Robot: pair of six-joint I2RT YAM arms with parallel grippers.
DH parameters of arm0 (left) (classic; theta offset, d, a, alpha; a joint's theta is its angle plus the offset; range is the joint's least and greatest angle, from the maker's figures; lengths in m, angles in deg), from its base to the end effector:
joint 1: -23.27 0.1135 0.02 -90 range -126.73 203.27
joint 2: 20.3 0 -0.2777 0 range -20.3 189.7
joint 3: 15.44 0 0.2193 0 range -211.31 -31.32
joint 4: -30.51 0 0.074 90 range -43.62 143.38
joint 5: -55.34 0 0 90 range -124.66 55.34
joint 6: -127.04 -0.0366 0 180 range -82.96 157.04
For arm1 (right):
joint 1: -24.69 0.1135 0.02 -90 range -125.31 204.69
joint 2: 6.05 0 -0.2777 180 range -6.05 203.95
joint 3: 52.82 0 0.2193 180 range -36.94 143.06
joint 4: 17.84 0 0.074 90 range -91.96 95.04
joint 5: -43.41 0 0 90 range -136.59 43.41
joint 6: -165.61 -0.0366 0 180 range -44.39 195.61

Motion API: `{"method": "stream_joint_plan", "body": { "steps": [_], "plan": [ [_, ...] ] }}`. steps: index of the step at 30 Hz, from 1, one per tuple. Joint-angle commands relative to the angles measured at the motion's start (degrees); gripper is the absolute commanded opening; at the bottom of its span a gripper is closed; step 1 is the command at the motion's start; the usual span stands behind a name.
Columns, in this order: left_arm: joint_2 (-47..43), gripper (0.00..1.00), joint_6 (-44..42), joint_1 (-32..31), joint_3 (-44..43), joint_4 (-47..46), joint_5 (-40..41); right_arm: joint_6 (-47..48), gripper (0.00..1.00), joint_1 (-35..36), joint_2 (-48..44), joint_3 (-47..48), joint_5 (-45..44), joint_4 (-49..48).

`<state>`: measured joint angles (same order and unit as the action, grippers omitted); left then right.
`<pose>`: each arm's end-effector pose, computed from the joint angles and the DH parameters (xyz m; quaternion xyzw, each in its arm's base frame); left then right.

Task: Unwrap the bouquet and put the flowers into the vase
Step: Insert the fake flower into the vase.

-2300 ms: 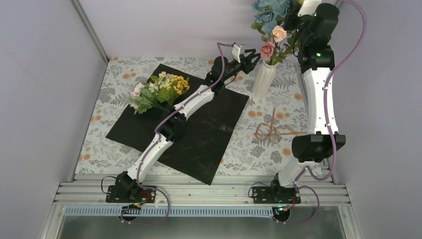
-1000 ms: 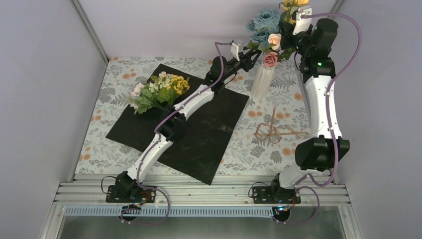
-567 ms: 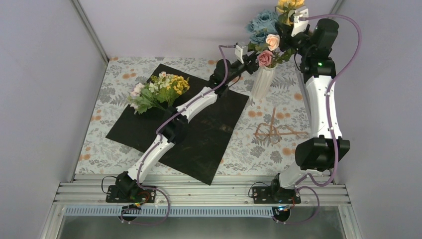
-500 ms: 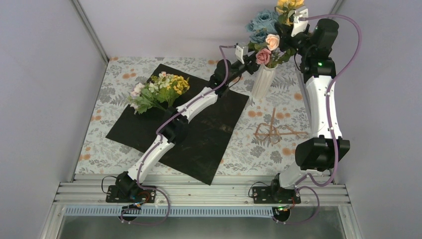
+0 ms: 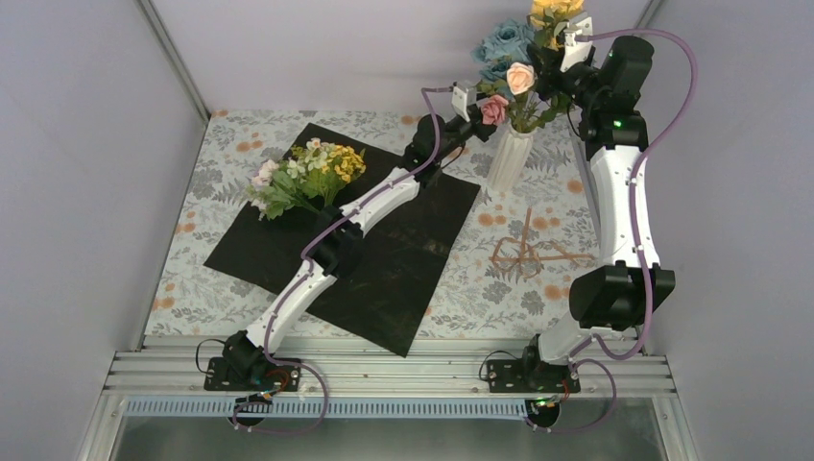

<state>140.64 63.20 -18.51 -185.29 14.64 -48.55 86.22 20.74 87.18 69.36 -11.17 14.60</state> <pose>0.4405 -0.4054 0.2841 0.1736 0.5162 -0.5213 0.6571 0.3319 -0.0017 0.4906 -0.2484 0.6805 0.1370 0.6756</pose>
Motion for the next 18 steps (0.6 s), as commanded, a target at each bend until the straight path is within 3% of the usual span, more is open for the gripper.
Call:
{"method": "stream_joint_plan", "body": {
  "steps": [1, 8, 14, 17, 18],
  "plan": [
    [1.3, 0.40, 0.1, -1.1, -1.8, -3.7, -0.1, -0.2, 0.04, -0.3, -2.2, 1.4, 1.0, -0.3],
    [2.0, 0.38, 1.1, -2.0, -1.7, -3.8, 1.7, -0.3, 0.04, -0.4, -2.0, 1.7, 1.2, -0.1],
    [2.2, 0.23, 1.0, -2.4, -1.8, -3.7, 3.3, 0.2, 0.04, -0.3, -2.1, 1.7, 1.6, 0.4],
    [2.2, 0.03, 1.0, -2.4, -1.8, -2.7, 4.3, 0.3, 0.04, -0.3, -2.2, 1.7, 1.5, 0.5],
    [2.1, 0.03, 0.9, -2.4, -1.8, -2.6, 4.7, 0.4, 0.04, -0.3, -2.2, 1.8, 1.4, 0.5]
  ]
}}
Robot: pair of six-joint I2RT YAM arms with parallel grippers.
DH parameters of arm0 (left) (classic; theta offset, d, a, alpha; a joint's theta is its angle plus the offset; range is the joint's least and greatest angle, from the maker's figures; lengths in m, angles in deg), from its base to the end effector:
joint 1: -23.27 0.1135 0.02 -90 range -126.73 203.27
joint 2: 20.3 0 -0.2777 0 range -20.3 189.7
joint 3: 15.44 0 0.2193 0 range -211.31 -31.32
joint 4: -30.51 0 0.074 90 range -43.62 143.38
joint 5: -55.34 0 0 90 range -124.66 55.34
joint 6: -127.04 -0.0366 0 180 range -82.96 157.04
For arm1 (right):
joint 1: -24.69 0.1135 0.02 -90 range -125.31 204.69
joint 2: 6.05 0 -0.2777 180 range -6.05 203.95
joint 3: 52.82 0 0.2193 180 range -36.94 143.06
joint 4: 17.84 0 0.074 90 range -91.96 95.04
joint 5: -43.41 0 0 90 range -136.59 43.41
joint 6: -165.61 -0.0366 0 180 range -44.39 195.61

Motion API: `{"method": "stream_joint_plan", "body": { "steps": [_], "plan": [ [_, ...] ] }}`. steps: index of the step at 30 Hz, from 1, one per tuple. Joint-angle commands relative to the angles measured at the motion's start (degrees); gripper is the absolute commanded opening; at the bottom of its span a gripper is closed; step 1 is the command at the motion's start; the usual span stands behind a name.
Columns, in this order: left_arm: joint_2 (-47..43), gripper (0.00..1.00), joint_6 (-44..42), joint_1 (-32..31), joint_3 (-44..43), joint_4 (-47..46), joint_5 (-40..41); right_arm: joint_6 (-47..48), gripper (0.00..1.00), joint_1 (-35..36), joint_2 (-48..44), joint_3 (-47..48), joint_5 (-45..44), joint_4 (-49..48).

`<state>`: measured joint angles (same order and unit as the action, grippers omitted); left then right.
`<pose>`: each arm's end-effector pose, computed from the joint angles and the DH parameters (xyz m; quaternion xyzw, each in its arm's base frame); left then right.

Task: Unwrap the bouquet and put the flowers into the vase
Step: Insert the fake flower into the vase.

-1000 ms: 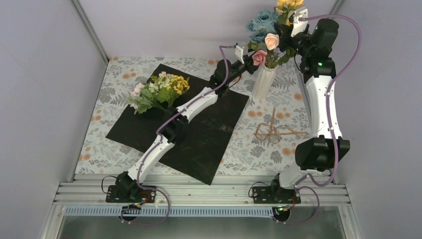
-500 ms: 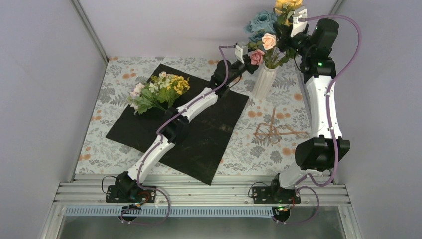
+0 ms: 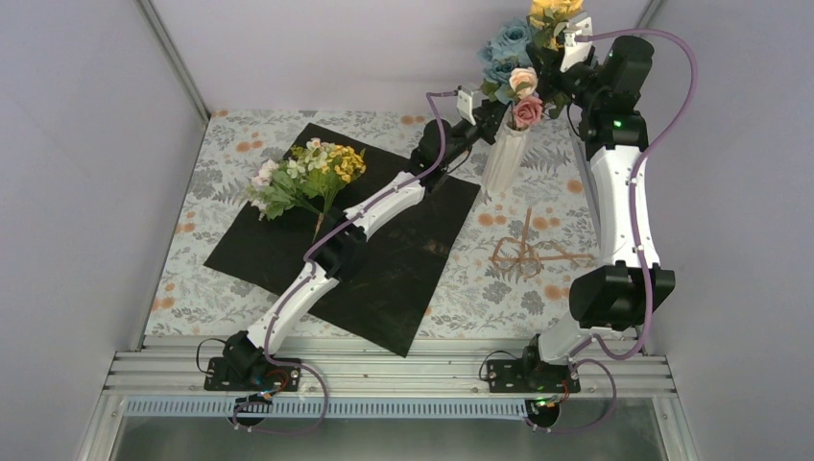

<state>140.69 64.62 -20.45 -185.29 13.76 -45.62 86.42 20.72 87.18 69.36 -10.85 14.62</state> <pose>0.4276 -0.4186 0.2853 0.1545 0.5138 -0.5323 0.6548 0.3317 -0.0016 0.4906 -0.2512 0.6795 0.1378 0.6754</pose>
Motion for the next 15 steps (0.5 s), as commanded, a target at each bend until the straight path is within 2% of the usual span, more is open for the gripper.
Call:
{"method": "stream_joint_plan", "body": {
  "steps": [1, 15],
  "plan": [
    [2.0, 0.02, -0.6, -0.5, -1.8, -1.6, 1.8, 0.2, 0.04, -0.3, -2.2, 1.9, 0.9, 0.5],
    [2.0, 0.02, -2.4, -0.5, -1.6, -0.5, 2.7, -1.4, 0.04, -0.3, 0.0, 9.2, -3.6, 1.2]
  ]
}}
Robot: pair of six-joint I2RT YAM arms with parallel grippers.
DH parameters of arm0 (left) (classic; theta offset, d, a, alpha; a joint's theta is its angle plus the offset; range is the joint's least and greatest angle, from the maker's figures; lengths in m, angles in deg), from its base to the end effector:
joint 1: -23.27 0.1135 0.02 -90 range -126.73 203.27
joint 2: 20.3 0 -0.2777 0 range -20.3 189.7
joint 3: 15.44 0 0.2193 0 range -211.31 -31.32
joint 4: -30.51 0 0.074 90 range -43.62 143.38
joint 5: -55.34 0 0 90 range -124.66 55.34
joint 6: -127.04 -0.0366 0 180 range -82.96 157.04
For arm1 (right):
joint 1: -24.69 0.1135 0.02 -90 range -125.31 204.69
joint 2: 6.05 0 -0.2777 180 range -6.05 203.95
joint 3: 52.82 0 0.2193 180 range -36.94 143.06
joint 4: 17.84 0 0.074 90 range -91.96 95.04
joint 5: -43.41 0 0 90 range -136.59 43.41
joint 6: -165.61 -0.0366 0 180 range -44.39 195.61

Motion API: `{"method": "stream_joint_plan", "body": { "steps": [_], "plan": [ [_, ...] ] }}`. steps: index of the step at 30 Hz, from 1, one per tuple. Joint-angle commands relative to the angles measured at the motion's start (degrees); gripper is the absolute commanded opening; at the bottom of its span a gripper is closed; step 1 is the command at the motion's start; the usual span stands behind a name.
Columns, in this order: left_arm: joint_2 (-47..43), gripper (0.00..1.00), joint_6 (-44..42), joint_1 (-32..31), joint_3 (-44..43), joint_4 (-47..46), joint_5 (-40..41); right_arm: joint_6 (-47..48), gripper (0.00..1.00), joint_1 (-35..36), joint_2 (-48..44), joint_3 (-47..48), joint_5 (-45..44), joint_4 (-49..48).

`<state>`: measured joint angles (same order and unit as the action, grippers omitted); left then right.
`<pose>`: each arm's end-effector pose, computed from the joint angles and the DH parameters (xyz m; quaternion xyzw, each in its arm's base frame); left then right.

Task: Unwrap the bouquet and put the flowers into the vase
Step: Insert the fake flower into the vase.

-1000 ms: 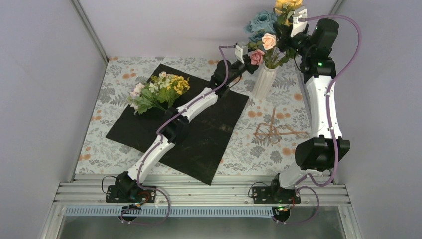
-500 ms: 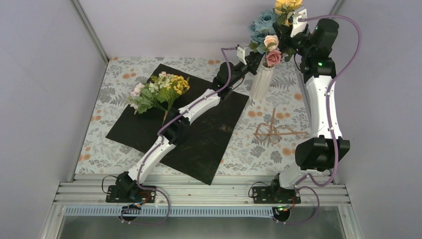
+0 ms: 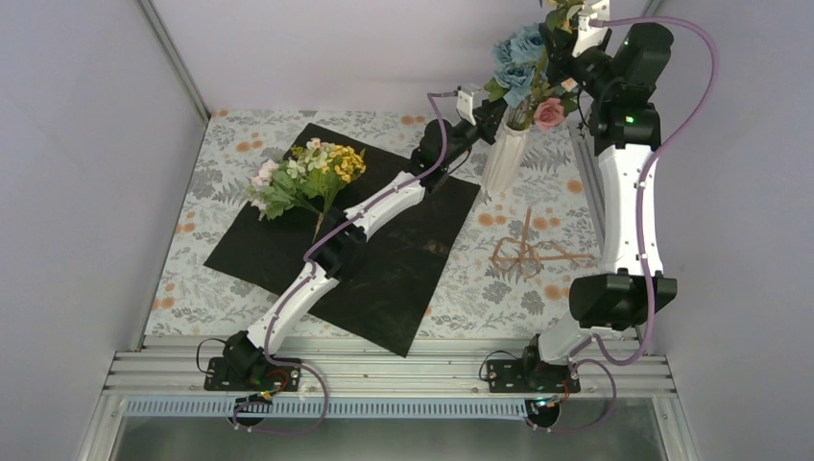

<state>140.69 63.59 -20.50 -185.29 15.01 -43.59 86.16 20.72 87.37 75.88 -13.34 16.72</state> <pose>0.4290 -0.4189 0.2832 0.1456 0.5245 -0.5170 0.6607 0.3208 -0.0021 0.5187 -0.2419 0.6605 0.1133 0.7017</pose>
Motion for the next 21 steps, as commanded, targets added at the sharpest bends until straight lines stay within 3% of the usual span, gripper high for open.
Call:
{"method": "stream_joint_plan", "body": {
  "steps": [1, 14, 21],
  "plan": [
    [2.0, 0.02, -1.3, -0.4, -1.6, -1.7, 0.6, -1.1, 0.04, -0.3, -0.2, 2.7, -1.1, -0.9],
    [2.0, 0.02, -2.0, -0.4, -1.5, -0.1, -0.1, -3.8, 0.04, -0.5, -0.9, 5.7, -4.9, -2.8],
    [1.6, 0.02, -2.7, -0.4, -1.5, 1.2, -0.6, -6.1, 0.04, -0.6, -4.0, -3.9, -6.1, -7.9]
  ]
}}
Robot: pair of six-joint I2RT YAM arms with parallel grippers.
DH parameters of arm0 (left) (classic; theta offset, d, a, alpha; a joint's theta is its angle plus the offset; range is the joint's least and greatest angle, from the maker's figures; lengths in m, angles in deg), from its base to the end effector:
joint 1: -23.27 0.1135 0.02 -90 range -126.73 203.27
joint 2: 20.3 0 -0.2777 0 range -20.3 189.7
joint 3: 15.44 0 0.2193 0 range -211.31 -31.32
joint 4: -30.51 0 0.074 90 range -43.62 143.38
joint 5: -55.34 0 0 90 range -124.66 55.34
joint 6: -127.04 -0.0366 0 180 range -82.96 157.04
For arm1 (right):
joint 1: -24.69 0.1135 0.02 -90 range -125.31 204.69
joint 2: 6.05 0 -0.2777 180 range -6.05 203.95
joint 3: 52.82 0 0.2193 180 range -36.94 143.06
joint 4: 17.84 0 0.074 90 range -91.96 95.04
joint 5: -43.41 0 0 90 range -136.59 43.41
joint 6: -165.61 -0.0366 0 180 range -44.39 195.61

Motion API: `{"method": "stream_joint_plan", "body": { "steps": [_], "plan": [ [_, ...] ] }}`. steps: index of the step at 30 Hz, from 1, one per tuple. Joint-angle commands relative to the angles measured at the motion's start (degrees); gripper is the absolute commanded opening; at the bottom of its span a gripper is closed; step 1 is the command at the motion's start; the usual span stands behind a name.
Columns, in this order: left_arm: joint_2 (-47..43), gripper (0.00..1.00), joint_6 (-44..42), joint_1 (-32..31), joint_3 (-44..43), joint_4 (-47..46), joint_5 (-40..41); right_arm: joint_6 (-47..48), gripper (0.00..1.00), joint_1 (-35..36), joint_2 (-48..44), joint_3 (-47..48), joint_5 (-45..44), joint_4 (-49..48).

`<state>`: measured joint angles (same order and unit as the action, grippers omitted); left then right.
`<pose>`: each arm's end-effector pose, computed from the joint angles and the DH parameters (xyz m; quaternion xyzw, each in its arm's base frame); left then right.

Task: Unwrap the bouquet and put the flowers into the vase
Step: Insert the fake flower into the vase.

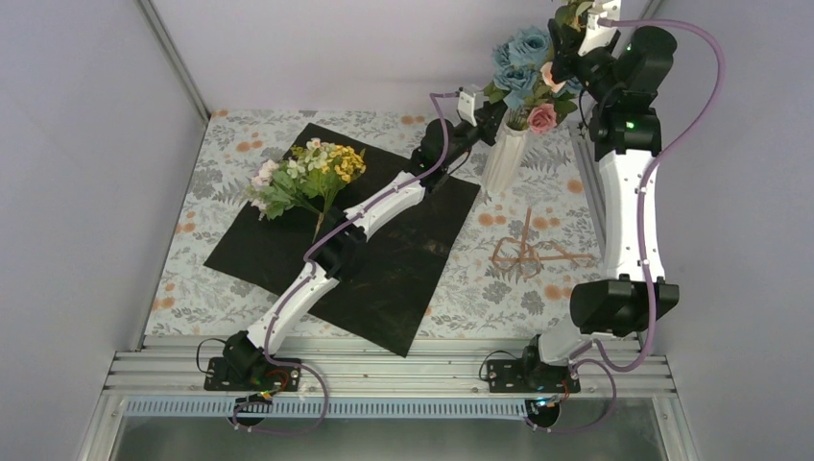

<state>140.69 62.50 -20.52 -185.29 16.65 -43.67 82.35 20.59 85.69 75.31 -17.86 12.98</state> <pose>0.4298 -0.4199 0.2803 0.1525 0.5348 -0.5074 0.6582 0.3110 -0.0047 0.5315 -0.1987 0.6465 0.0982 0.7300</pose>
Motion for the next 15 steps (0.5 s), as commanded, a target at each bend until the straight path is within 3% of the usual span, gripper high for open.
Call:
{"method": "stream_joint_plan", "body": {
  "steps": [1, 15],
  "plan": [
    [1.6, 0.02, -1.7, -0.4, -1.5, -0.3, -0.6, -2.5, 0.04, -0.5, -2.6, -4.1, -1.6, -4.6],
    [1.5, 0.02, -2.3, -0.2, -1.3, 0.4, -0.9, -4.8, 0.04, -1.4, -4.7, -14.4, -4.2, -11.5]
  ]
}}
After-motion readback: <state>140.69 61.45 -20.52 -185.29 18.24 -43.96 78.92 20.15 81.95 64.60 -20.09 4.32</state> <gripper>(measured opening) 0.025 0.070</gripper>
